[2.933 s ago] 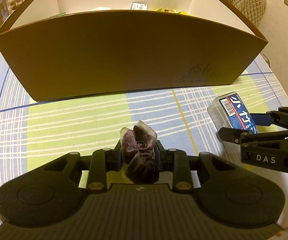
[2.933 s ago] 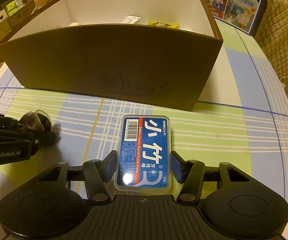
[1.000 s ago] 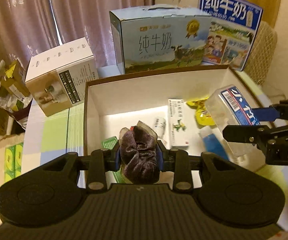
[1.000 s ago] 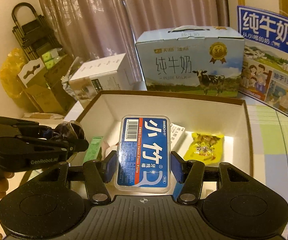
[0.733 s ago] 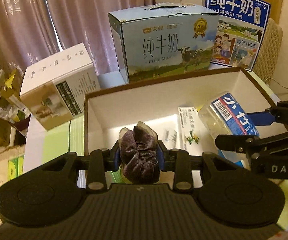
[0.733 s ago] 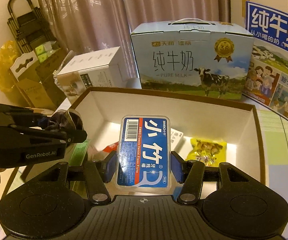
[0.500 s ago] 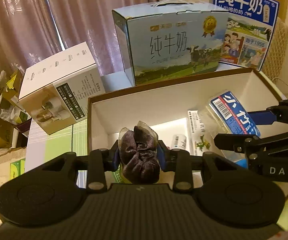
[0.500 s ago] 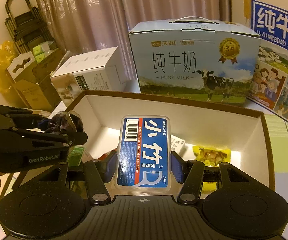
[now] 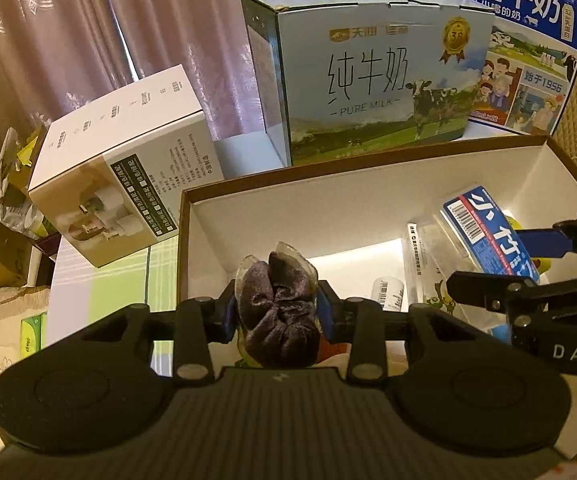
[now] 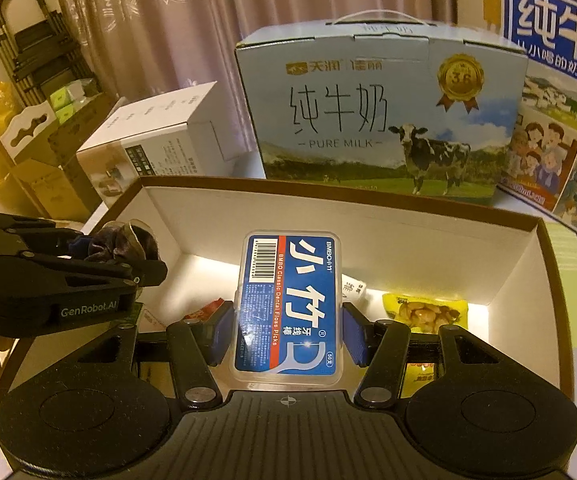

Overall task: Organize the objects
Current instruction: 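Lift and carry the scrunchie and toothpick case over the brown box, then lower both items into the box and open both grippers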

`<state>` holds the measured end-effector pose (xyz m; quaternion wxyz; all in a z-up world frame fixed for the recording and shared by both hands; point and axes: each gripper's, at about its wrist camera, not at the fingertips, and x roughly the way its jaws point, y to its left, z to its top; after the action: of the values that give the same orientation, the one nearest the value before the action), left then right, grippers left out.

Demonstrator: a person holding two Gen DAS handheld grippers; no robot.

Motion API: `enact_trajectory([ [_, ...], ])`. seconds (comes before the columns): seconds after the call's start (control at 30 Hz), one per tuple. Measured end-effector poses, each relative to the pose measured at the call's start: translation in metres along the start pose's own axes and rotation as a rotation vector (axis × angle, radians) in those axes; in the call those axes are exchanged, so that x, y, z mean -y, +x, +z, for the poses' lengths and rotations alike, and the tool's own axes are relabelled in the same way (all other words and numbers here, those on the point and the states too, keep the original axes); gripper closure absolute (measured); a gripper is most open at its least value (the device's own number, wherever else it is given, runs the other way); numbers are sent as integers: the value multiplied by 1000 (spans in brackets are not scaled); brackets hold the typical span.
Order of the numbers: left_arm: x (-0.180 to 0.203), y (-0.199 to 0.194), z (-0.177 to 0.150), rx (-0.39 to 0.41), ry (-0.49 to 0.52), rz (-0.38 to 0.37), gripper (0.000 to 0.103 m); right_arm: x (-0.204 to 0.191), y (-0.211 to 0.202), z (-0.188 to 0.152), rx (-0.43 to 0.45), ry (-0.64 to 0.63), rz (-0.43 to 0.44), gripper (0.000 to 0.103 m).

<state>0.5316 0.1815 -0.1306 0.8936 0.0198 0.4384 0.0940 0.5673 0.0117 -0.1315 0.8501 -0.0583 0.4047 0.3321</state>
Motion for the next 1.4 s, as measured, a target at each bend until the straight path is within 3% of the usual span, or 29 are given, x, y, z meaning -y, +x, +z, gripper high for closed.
enact_trajectory([
  [0.1, 1, 1, -1, -1, 1, -2, 61, 1, 3, 0, -3, 13, 5, 50],
  [0.17, 1, 2, -2, -1, -4, -2, 50, 1, 4, 1, -2, 18, 5, 50],
  [0.6, -4, 2, -3, 4, -5, 11, 47, -2, 13, 5, 4, 69, 24, 50],
  [0.8, -3, -2, -5, 14, 8, 17, 40, 3, 17, 7, 29, 151, 24, 50],
  [0.93, -5, -4, -6, 20, 11, 18, 39, 10, 16, 12, 43, 213, 48, 42],
  [1.07, -5, -5, -7, 24, 5, 14, 36, 10, 9, 14, 70, 189, 49, 34],
  [1.4, -1, -12, -17, 22, 3, -2, 29, 26, -10, -1, 37, 137, 43, 33],
])
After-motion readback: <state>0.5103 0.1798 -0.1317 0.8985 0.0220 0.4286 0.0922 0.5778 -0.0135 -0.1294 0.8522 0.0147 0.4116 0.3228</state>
